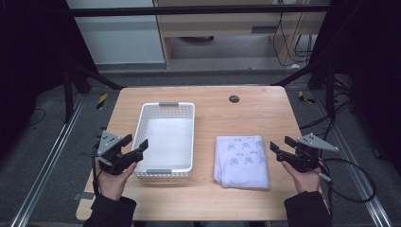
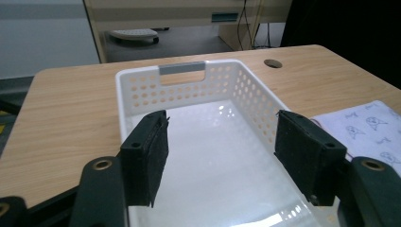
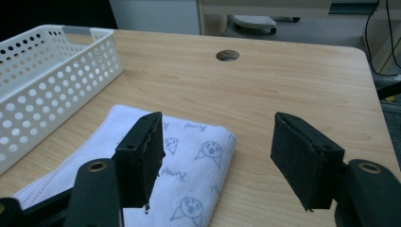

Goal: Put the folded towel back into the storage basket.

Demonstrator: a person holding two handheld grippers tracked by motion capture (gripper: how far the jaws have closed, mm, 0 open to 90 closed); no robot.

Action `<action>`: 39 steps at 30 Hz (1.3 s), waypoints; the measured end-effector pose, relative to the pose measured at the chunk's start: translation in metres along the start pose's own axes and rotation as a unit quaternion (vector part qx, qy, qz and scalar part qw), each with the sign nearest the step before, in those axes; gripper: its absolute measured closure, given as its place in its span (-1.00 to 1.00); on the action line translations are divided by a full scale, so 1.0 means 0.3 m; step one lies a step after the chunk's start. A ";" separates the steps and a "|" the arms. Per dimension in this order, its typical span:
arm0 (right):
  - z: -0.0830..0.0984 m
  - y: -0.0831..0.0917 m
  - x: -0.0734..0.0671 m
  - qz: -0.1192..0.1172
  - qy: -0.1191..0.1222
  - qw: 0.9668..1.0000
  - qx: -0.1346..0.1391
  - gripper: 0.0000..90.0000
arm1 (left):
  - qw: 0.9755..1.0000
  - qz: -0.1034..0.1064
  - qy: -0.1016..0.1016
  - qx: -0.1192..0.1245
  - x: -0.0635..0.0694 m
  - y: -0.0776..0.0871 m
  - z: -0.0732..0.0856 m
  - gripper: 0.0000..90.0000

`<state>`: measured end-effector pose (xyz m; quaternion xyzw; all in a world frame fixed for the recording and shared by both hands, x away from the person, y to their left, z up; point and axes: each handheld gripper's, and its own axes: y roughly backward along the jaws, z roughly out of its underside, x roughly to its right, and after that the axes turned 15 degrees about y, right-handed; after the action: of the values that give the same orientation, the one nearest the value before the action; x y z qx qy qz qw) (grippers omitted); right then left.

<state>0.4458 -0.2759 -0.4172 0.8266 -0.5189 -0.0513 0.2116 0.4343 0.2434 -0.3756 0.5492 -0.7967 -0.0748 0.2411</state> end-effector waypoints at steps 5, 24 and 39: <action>-0.021 -0.004 0.005 -0.004 -0.001 1.000 0.004 -0.20 | 1.000 0.016 -0.017 -0.007 0.076 -0.039 -0.002 -0.23; -0.063 -0.032 0.011 -0.013 -0.004 1.000 0.009 -0.21 | 0.996 0.068 -0.041 -0.035 0.301 -0.165 0.039 -0.20; -0.062 -0.090 -0.002 -0.018 0.010 1.000 -0.005 -0.19 | 0.992 0.091 -0.060 -0.067 0.451 -0.265 0.123 -0.18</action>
<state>0.4738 -0.2596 -0.4115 0.8355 -0.5011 -0.0491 0.2201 0.4458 0.0840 -0.3974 0.4513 -0.8497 -0.1384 0.2349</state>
